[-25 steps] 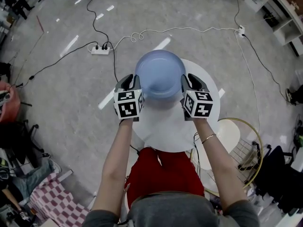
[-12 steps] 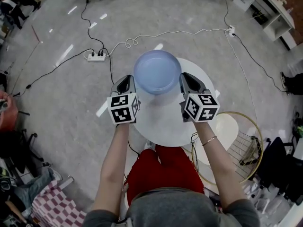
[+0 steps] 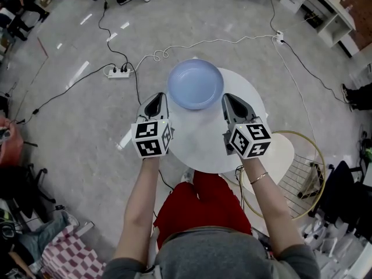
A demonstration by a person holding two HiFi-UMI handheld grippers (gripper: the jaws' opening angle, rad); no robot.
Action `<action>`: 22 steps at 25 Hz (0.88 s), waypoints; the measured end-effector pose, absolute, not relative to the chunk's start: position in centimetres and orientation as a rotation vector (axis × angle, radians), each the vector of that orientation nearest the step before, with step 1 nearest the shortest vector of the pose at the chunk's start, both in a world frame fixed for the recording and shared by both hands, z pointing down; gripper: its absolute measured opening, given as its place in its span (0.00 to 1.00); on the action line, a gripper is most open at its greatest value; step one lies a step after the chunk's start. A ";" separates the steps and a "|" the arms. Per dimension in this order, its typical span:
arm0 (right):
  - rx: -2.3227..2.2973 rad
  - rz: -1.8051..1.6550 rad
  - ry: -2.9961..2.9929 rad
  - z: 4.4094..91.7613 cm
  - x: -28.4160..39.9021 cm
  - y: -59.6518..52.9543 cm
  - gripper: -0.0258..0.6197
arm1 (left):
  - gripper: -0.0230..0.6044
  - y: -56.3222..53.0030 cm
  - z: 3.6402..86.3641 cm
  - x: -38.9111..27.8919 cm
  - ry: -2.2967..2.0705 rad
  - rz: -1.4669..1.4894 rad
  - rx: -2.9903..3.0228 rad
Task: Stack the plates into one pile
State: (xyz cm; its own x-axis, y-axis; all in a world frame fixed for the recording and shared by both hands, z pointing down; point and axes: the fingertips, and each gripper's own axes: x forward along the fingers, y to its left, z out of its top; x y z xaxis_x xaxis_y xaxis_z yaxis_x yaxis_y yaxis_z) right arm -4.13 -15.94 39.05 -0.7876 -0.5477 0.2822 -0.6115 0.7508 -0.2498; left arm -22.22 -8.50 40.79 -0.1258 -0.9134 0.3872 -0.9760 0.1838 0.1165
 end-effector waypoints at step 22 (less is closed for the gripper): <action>1.039 0.411 -2.822 35.3 -2.2 -8.0 0.08 | 0.06 -1.4 37.4 -21.0 -2.125 0.171 1.895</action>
State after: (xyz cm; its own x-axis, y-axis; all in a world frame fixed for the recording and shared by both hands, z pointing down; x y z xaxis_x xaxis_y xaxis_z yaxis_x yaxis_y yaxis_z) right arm -2.23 -8.03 35.28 -0.7604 -0.6206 0.1916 -0.6495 0.7295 -0.2147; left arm -20.99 -1.38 37.37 -0.0938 -0.9522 0.2909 -0.9865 0.1283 0.1020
